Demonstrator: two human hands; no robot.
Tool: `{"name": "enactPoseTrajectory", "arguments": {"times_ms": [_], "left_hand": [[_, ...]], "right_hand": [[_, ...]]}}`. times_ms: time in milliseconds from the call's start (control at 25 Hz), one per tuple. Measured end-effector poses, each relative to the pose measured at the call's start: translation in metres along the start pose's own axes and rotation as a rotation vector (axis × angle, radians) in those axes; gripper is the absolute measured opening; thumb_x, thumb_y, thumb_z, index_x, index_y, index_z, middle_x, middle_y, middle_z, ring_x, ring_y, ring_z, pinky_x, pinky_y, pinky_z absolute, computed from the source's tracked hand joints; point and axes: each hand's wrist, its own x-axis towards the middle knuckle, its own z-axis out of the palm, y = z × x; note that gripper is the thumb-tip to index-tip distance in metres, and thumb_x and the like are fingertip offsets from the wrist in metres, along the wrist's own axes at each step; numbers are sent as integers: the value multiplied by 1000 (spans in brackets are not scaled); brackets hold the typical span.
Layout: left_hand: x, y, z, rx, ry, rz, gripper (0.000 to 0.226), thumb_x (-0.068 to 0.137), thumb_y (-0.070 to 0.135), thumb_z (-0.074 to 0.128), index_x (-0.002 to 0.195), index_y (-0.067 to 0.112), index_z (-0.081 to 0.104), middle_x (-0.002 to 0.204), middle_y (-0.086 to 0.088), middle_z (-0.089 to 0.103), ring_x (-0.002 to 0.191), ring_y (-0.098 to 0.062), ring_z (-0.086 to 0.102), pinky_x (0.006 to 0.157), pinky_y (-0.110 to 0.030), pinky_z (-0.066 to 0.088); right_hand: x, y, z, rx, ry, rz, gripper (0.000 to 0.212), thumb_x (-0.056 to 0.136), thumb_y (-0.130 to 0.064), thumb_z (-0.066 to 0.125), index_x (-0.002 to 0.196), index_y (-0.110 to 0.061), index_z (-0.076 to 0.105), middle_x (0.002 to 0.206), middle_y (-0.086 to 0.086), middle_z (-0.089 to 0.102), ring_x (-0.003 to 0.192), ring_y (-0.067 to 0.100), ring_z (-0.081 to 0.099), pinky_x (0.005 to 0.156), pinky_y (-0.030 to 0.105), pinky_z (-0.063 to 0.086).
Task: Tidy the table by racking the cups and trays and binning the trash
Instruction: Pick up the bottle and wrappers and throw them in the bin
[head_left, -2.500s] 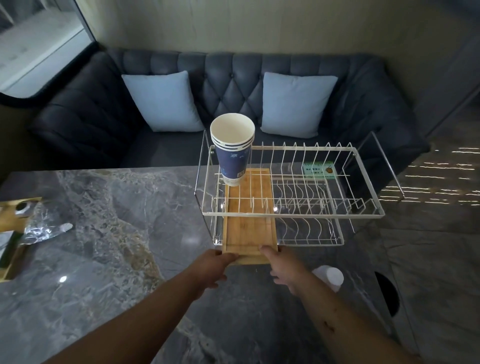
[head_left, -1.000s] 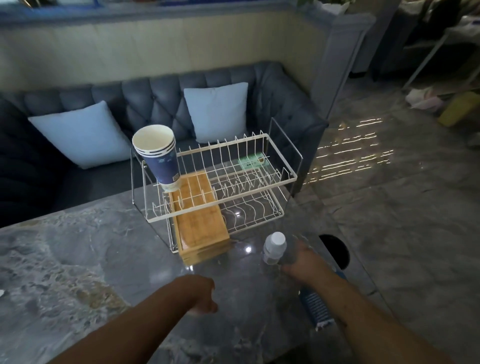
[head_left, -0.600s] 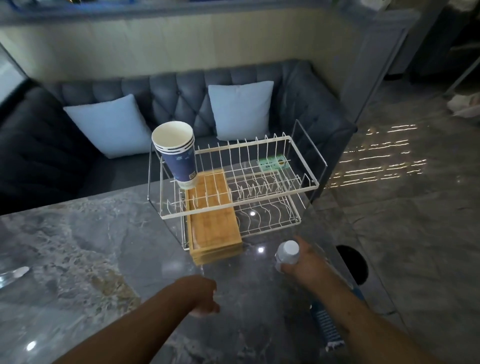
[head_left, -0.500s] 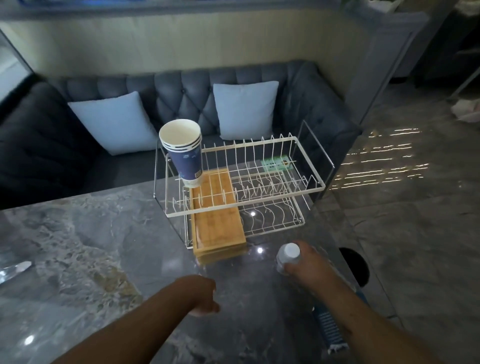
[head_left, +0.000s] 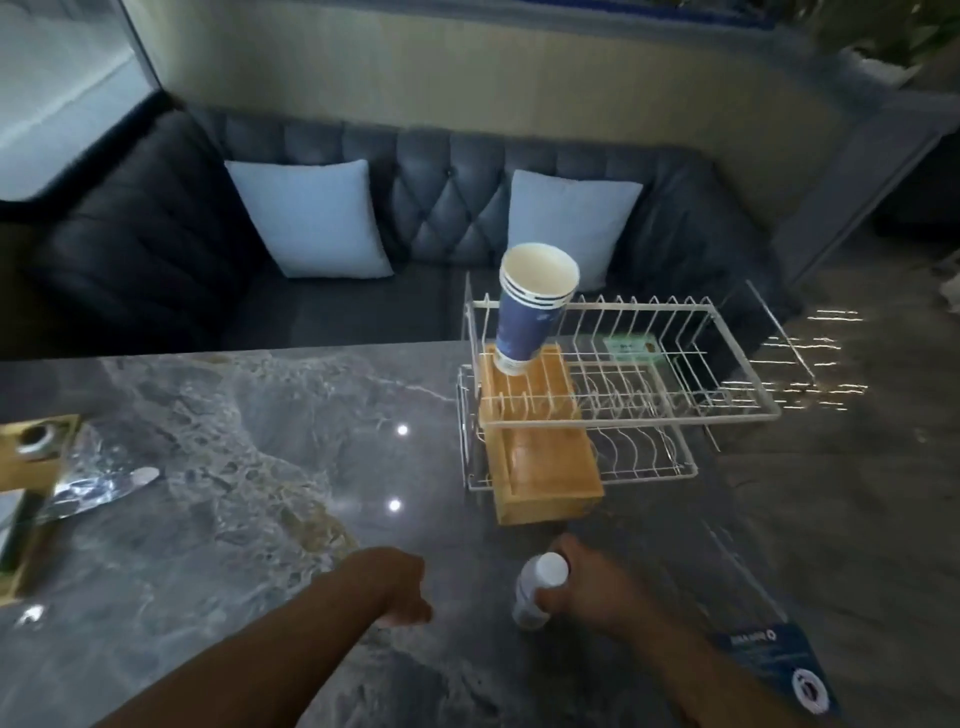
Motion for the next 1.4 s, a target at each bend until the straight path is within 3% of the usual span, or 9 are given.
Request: {"name": "enactPoseTrajectory", "arguments": {"times_ms": [80, 240, 440, 600, 800, 1040, 1240, 1320, 1400], "left_hand": [[-12, -35, 2, -23, 7, -9, 72, 88, 62, 58, 147, 22, 47, 153, -6, 49, 138, -28, 48, 111, -41, 42], [-32, -107, 3, -103, 4, -57, 69, 92, 57, 58, 147, 17, 47, 154, -9, 49, 139, -28, 48, 112, -38, 40], [-55, -213, 18, -166, 53, -183, 60, 88, 50, 61, 139, 20, 56, 145, -8, 58, 132, -27, 55, 108, -37, 46], [-68, -274, 17, -206, 189, -359, 63, 80, 52, 60, 137, 25, 53, 140, -4, 58, 130, -28, 55, 105, -43, 48], [-73, -334, -2, -266, 417, -441, 66, 80, 51, 58, 138, 21, 48, 136, -6, 55, 126, -28, 52, 96, -44, 49], [-70, -380, -36, -188, 630, -471, 67, 82, 50, 59, 140, 20, 43, 149, -8, 41, 136, -33, 39, 106, -52, 42], [-56, -409, -47, -228, 506, -580, 94, 80, 55, 69, 154, 37, 13, 169, -14, -3, 152, -47, 6, 114, -66, 24], [-49, -417, -46, -248, 464, -595, 96, 79, 53, 71, 153, 42, 12, 168, -17, -6, 151, -49, 9, 115, -65, 25], [-45, -422, -44, -262, 439, -583, 94, 77, 50, 73, 152, 40, 17, 166, -20, 4, 147, -45, 24, 112, -60, 34]], "right_hand": [[6, -38, 21, -9, -29, -9, 47, 69, -43, 79, 105, -26, 54, 107, -4, 65, 95, 15, 64, 78, 31, 50], [28, -111, 51, -141, -101, -76, 39, 65, -50, 76, 90, -30, 53, 103, -7, 64, 92, 12, 62, 69, 26, 43], [57, -203, 95, -216, -127, -161, 47, 62, -58, 73, 95, -30, 52, 104, -9, 65, 92, 11, 62, 79, 29, 50], [71, -253, 120, -200, -137, -197, 48, 60, -59, 71, 92, -31, 50, 97, -11, 63, 85, 8, 61, 71, 28, 46], [82, -290, 136, -169, -128, -191, 48, 59, -61, 72, 93, -35, 52, 94, -14, 65, 81, 2, 62, 66, 22, 48], [96, -317, 137, -173, -122, -179, 47, 57, -66, 71, 89, -37, 51, 92, -15, 66, 79, 0, 62, 63, 22, 46], [113, -334, 137, -174, -129, -144, 43, 58, -63, 71, 87, -40, 48, 91, -16, 64, 80, 0, 61, 63, 21, 45], [118, -337, 137, -179, -120, -137, 46, 58, -63, 71, 90, -38, 50, 92, -16, 65, 81, -1, 61, 64, 21, 45], [122, -339, 137, -171, -124, -138, 48, 60, -64, 71, 94, -37, 52, 94, -17, 64, 82, -2, 61, 66, 20, 46]]}}
